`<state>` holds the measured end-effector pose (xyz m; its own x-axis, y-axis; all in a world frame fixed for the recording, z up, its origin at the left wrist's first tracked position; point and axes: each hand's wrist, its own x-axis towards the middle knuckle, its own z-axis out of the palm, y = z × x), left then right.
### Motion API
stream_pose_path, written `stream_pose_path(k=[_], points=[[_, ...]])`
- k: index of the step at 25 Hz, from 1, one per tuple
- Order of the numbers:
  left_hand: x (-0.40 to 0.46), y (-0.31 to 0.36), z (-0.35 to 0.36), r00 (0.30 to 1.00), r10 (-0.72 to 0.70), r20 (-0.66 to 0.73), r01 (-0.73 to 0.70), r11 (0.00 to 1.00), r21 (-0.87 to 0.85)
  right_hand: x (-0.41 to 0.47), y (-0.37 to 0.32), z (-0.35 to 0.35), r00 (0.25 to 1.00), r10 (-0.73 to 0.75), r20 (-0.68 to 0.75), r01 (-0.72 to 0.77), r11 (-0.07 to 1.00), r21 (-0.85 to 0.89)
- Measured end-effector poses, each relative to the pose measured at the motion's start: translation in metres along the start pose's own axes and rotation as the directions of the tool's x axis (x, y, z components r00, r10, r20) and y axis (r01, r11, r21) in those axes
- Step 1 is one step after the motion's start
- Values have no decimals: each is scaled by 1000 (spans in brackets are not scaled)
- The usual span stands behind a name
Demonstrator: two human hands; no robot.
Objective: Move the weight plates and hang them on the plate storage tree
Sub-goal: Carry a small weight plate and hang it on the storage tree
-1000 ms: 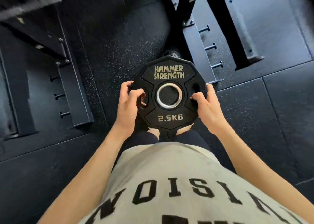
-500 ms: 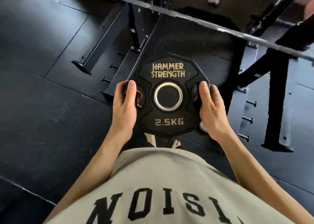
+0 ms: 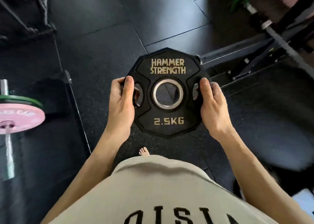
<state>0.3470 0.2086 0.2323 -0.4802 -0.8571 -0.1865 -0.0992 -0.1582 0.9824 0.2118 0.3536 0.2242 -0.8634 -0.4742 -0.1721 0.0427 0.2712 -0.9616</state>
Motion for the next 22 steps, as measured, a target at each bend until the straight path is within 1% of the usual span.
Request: stream_pose_path(k=[2,4,8,10,12,14,16,18,22], points=[[35,10,-38,999,-11,-47,12,1000,20,22,-16,52,998,-10,59,11,1000,-15],[68,20,-64,998,-7,-60,8,1000,14,43,-30,90,997,-11,78,13,1000,-24],[143,36,-86,998,31,-62,-30,999,15,100,-54,144,993,1,116,-2,1000,7],[188,39,-86,997,37,-70,-37,999,10,140,-63,167,991,9,134,-9,1000,4],[238,43,-81,994,42,-101,-40,999,27,186,-69,190,992,-10,128,8,1000,15],[283,50,-75,993,62,-105,-60,998,18,232,-76,209,988,-23,153,18,999,35],[336,60,-65,991,49,-122,-46,999,28,283,-89,227,987,-6,163,-3,998,57],[391,80,-55,991,66,-113,-62,997,37,337,-108,244,983,-21,180,11,998,57],[486,105,-36,993,66,-103,-59,996,67,429,-136,275,980,2,201,-20,996,88]])
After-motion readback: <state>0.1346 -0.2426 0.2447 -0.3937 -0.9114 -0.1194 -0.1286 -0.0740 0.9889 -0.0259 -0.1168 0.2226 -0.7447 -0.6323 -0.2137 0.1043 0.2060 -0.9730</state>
